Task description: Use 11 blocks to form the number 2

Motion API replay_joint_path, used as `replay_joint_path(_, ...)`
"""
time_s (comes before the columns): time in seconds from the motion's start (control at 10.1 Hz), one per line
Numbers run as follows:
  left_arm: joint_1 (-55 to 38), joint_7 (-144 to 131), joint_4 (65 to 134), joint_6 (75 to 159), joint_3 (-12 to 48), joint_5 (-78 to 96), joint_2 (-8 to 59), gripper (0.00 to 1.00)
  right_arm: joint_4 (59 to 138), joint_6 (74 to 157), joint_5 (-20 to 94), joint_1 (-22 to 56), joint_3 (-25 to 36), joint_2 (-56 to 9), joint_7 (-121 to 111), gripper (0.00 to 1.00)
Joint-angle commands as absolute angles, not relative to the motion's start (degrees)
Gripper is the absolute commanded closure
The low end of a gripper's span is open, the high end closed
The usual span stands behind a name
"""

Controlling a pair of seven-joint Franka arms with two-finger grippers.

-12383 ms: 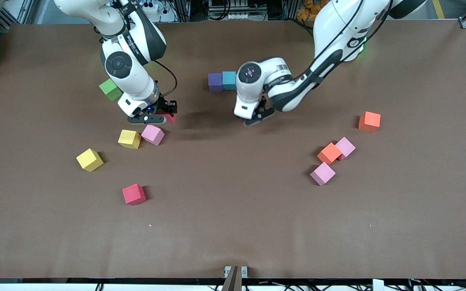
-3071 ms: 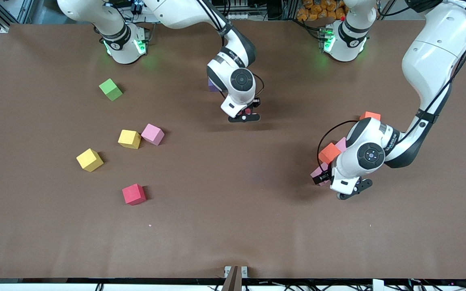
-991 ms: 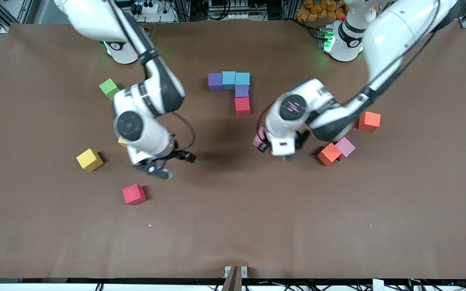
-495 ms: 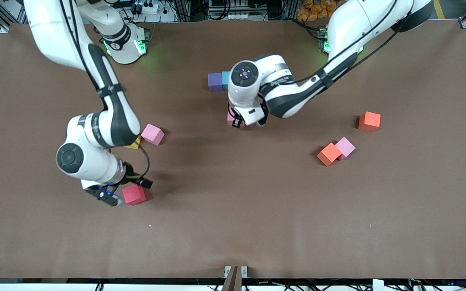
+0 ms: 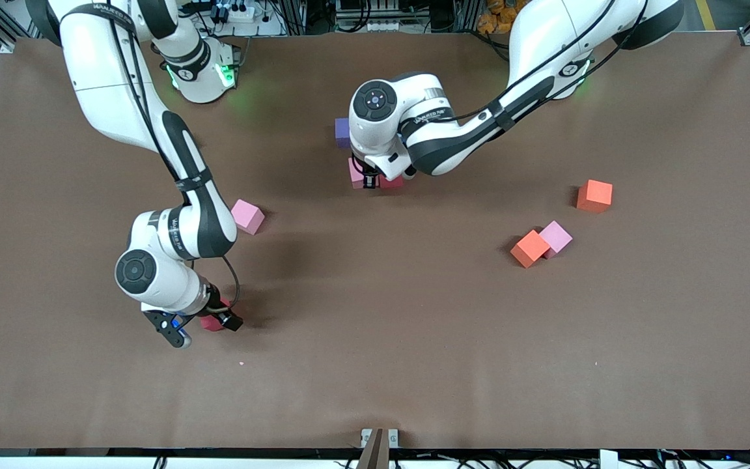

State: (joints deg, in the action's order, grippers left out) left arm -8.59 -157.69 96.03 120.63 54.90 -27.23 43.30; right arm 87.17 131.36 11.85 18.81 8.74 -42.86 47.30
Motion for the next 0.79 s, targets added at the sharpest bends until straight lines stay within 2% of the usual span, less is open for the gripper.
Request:
replay_joint_path(0.0,-11.15,-165.59,96.42,123.83,54.32,-27.85,43.59,0.55,85.52,129.91,10.03,18.54,9.31,-43.33,52.18,0.00)
replay_joint_path(0.1,-13.16,-165.50,96.42,124.10,53.62,-28.30,44.03,0.54,85.43,129.73,8.89,18.72,9.32,-43.16,52.99,0.00)
replay_joint_path(0.3,-18.52,-165.59,96.42,124.28,48.36,-29.09,44.03,0.54,85.17,129.81,8.79,19.16,9.40,-42.98,57.27,0.00)
replay_joint_path(0.5,-19.33,-165.59,97.64,124.98,47.20,-29.09,44.12,0.55,83.41,129.73,7.40,19.43,9.40,-43.50,62.65,0.00)
replay_joint_path(0.69,-19.25,-165.59,98.35,125.07,47.20,-29.09,44.03,0.55,83.06,126.14,5.90,17.15,9.67,-43.16,62.32,0.00)
